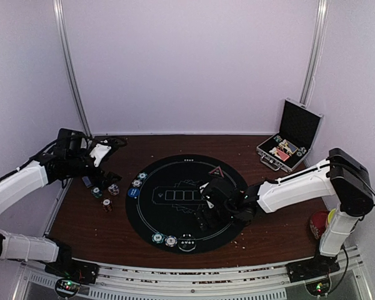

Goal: Distribute texas hold em gaming equipment
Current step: Pick up the poker chip from the dealer area.

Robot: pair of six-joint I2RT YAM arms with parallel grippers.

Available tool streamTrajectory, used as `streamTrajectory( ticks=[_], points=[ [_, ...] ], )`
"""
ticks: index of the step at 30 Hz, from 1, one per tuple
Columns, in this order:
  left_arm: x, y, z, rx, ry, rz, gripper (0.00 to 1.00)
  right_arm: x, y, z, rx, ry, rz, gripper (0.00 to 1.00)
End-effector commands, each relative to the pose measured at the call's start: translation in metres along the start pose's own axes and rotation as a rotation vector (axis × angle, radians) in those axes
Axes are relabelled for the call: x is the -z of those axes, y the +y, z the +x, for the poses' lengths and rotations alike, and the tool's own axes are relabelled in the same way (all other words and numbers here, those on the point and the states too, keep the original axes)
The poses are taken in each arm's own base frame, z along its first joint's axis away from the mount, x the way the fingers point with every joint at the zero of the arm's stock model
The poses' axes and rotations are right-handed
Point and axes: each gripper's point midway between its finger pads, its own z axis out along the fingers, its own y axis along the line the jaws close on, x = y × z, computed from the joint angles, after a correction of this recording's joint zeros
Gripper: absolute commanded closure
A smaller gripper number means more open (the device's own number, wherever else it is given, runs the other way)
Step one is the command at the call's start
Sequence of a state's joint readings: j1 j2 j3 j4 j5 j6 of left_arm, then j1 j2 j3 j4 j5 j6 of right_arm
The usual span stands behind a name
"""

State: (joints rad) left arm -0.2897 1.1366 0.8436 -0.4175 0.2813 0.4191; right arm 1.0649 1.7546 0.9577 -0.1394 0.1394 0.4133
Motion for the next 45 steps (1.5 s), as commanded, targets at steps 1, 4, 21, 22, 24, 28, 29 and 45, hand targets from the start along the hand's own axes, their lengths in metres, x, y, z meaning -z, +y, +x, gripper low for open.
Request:
streamTrajectory(
  ticks=[1,4,21,22,24,28,29,45],
  points=[
    [0.015,-0.009,0.003,-0.014,-0.076,-0.023,0.02,-0.005,0.011,0.013,0.026,0.037,-0.039,0.01],
    [0.015,-0.009,0.009,0.006,-0.061,-0.039,0.02,-0.009,0.007,0.022,0.023,0.055,-0.018,0.02],
    [0.022,0.002,0.006,0.019,-0.114,-0.128,0.02,-0.016,0.003,0.048,0.008,0.083,0.051,0.14],
    [0.023,0.001,0.006,0.018,-0.117,-0.126,0.02,-0.017,0.001,0.050,0.005,0.085,0.061,0.16],
    [0.022,0.000,0.006,0.018,-0.117,-0.122,0.02,-0.017,-0.004,0.054,-0.001,0.086,0.082,0.19],
    [0.020,0.001,0.008,0.022,-0.108,-0.122,0.02,-0.015,-0.006,0.055,-0.011,0.080,0.086,0.28],
    [0.020,0.001,0.008,0.022,-0.107,-0.122,0.02,-0.013,-0.007,0.053,-0.015,0.076,0.090,0.29],
    [0.022,0.003,0.008,0.027,-0.107,-0.132,0.02,-0.007,0.002,0.063,0.036,0.082,0.109,0.52]
  ],
)
